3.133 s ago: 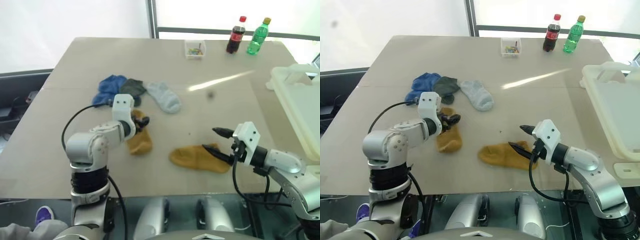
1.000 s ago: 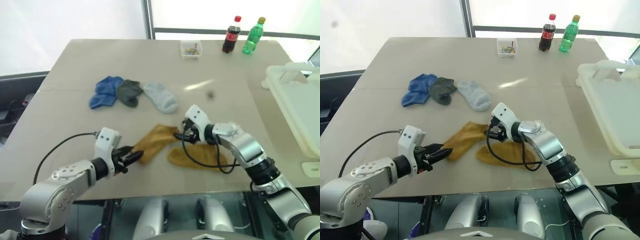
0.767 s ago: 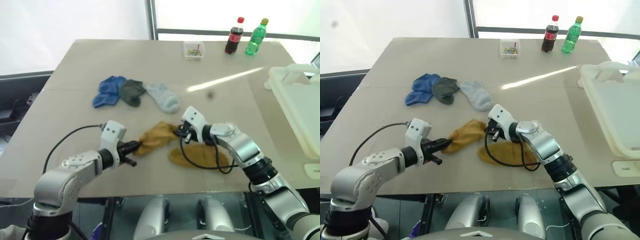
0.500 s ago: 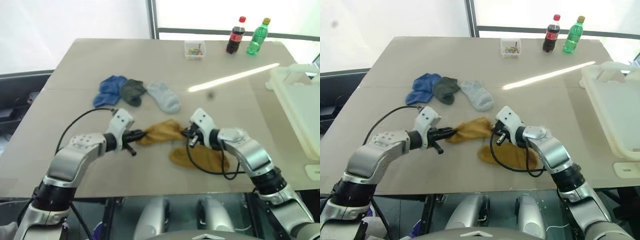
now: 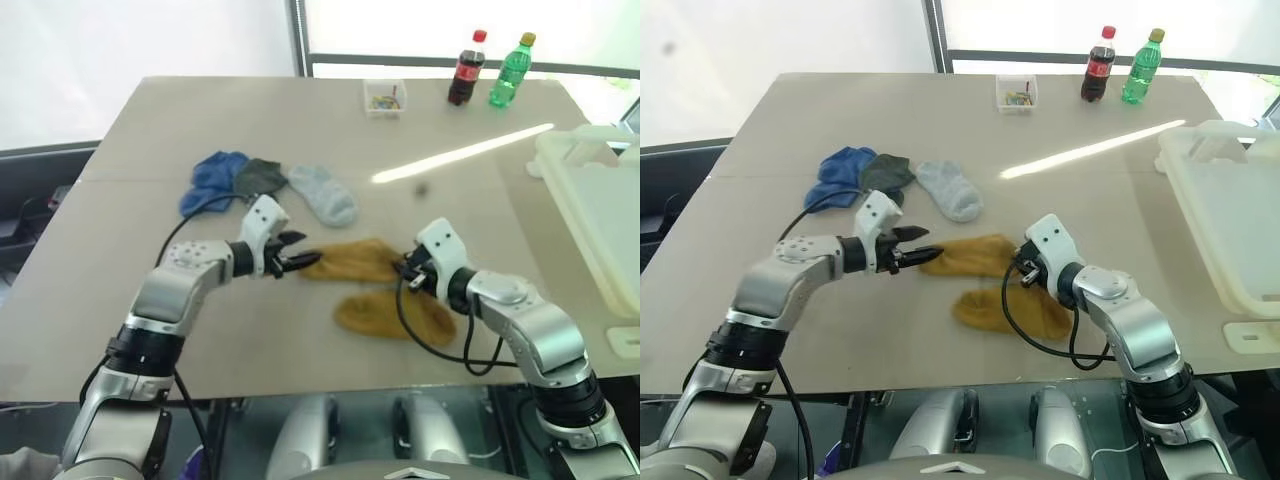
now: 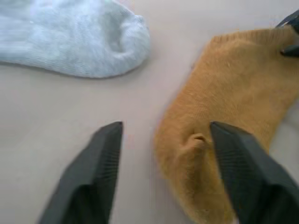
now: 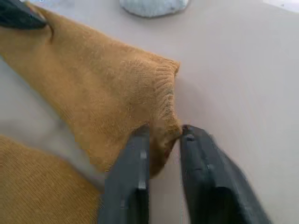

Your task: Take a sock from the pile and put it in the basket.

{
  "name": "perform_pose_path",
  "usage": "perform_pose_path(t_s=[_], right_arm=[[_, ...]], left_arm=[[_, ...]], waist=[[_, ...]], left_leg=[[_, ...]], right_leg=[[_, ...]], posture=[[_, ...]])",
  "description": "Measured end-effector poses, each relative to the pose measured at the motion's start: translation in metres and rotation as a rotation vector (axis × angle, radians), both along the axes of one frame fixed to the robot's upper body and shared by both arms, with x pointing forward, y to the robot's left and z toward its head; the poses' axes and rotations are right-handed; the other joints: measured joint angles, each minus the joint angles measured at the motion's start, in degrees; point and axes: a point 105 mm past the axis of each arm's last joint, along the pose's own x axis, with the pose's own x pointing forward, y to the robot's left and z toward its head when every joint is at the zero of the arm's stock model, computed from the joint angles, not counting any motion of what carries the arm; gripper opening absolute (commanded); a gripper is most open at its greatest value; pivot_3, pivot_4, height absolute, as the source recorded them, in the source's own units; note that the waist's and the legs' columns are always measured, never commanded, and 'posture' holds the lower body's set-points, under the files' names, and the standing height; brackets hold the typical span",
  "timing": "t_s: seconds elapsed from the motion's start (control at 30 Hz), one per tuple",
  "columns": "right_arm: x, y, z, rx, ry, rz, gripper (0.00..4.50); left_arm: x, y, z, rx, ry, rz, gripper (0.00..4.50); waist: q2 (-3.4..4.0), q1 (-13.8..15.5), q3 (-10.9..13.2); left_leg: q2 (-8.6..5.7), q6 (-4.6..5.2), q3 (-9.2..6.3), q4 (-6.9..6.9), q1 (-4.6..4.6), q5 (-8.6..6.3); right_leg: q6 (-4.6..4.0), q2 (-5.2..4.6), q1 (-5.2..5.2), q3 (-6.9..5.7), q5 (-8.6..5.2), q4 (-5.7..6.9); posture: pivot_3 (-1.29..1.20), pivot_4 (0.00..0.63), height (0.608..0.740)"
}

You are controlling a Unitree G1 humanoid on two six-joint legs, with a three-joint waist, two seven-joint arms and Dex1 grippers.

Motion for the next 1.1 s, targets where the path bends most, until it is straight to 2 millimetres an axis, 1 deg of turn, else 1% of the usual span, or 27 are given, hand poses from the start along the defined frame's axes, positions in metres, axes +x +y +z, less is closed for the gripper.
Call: perform_pose_path(t_s=[0.03,0.1,0.23,0.37,0.5,0.57,0.63,0.67,0.73,0.77,0.8,0.83,0.87,0.9,0.93,1.1], right_arm=[[0.0,-0.002,0.001,0.0,-0.006,-0.007,2.84],[-0.002,-0.003,0.007,0.014,-0.021,-0.003,2.84],[-0.005,-0.006,0.015,0.029,-0.04,0.015,2.84],[-0.005,-0.004,0.017,0.04,-0.047,0.031,2.84],[0.004,-0.004,0.017,0.04,-0.054,0.031,2.84],[0.008,-0.002,0.012,0.037,-0.043,0.033,2.84],[0.011,0.001,0.003,0.024,-0.021,0.04,2.84],[0.012,0.003,0.0,0.021,-0.01,0.04,2.91],[0.014,0.005,-0.007,0.014,0.003,0.044,2.37],[0.015,0.006,-0.009,0.013,0.006,0.045,2.07],[0.017,0.007,-0.011,0.012,0.008,0.044,1.64],[0.018,0.007,-0.012,0.013,0.006,0.043,1.06],[0.02,0.007,-0.012,0.015,-0.002,0.041,0.53],[0.02,0.008,-0.011,0.019,-0.009,0.041,0.1],[0.021,0.009,-0.01,0.024,-0.017,0.042,0.04],[0.02,0.011,-0.004,0.043,-0.036,0.051,0.04]], left_arm=[[-0.002,0.005,0.002,-0.006,0.004,0.02,3.23],[-0.009,0.014,0.001,-0.035,0.018,0.065,3.23],[-0.017,0.021,-0.008,-0.058,0.049,0.13,3.23],[-0.022,0.01,-0.02,-0.088,0.074,0.159,3.23],[-0.019,0.0,-0.023,-0.122,0.069,0.201,3.23],[-0.015,-0.005,-0.023,-0.138,0.061,0.222,3.23],[-0.012,-0.009,-0.023,-0.136,0.052,0.236,3.23],[-0.011,-0.011,-0.023,-0.133,0.049,0.24,2.98],[-0.01,-0.013,-0.023,-0.129,0.048,0.241,2.39],[-0.01,-0.013,-0.024,-0.127,0.05,0.242,1.88],[-0.011,-0.014,-0.025,-0.123,0.052,0.239,1.4],[-0.011,-0.014,-0.025,-0.122,0.055,0.238,0.82],[-0.011,-0.014,-0.026,-0.121,0.059,0.238,0.32],[-0.011,-0.014,-0.026,-0.122,0.061,0.236,0.01],[-0.011,-0.014,-0.026,-0.126,0.063,0.234,0.0],[-0.013,-0.013,-0.025,-0.125,0.068,0.219,0.0]], waist=[[0.0,-0.1,0.0],[0.0,-0.1,0.0],[-0.01,0.0,0.0],[-0.01,0.3,0.0],[-0.01,0.3,0.0],[-0.02,0.3,0.0],[-0.02,0.3,0.0],[-0.02,0.3,0.0],[-0.02,0.3,0.0],[-0.02,0.2,0.0],[-0.02,0.2,0.0],[-0.02,0.2,0.0],[-0.02,0.2,0.0],[-0.02,0.2,0.0],[-0.02,0.2,0.0],[-0.02,0.2,0.0]], left_leg=[[-0.01,0.0,0.0,0.0,0.0,0.0],[-0.01,-0.01,0.0,0.0,0.0,0.0],[0.0,0.0,-0.04,0.0,0.01,0.0],[-0.02,0.0,-0.08,0.02,0.03,-0.01],[-0.02,-0.01,-0.08,0.02,0.05,0.0],[-0.02,-0.01,-0.08,0.02,0.06,0.0],[-0.03,-0.02,-0.07,0.02,0.06,0.01],[-0.04,-0.02,-0.07,0.02,0.06,0.01],[-0.04,-0.01,-0.07,0.02,0.06,0.01],[-0.04,-0.02,-0.06,0.02,0.06,0.01],[-0.04,-0.02,-0.06,0.02,0.06,0.01],[-0.04,-0.03,-0.07,0.02,0.06,0.02],[-0.04,-0.06,-0.07,0.02,0.06,0.03],[-0.04,-0.07,-0.07,0.02,0.06,0.04],[-0.04,-0.08,-0.07,0.02,0.06,0.05],[-0.04,-0.08,-0.07,0.02,0.06,0.04]], right_leg=[[0.0,0.0,0.0,0.0,0.0,-0.01],[0.0,-0.02,0.0,0.01,0.0,-0.02],[0.0,-0.02,0.03,-0.03,0.0,-0.01],[0.0,-0.05,0.1,-0.07,0.0,-0.02],[0.0,-0.03,0.1,-0.06,0.0,-0.01],[-0.01,-0.02,0.11,-0.07,0.0,0.0],[-0.01,-0.02,0.12,-0.06,0.0,0.0],[-0.01,-0.02,0.12,-0.06,0.01,0.0],[-0.01,-0.02,0.12,-0.05,0.01,0.0],[-0.01,-0.02,0.12,-0.05,0.0,0.0],[-0.01,-0.01,0.12,-0.05,0.0,0.0],[-0.01,-0.01,0.12,-0.05,0.0,0.0],[-0.01,-0.01,0.12,-0.05,0.0,0.0],[-0.01,-0.01,0.12,-0.05,0.0,0.0],[-0.01,-0.01,0.12,-0.05,0.0,0.0],[-0.01,-0.01,0.11,-0.05,0.0,0.0]], posture=[[0.0,0.15,0.729],[0.0,0.15,0.729],[0.0,0.15,0.729],[0.0,0.15,0.729],[0.0,0.15,0.729],[0.0,0.15,0.729],[0.0,0.15,0.729],[0.0,0.15,0.729],[0.0,0.15,0.729],[0.0,0.15,0.729],[0.0,0.15,0.729],[0.0,0.15,0.729],[0.0,0.15,0.729],[0.0,0.15,0.729],[0.0,0.15,0.729],[0.0,0.15,0.729]])
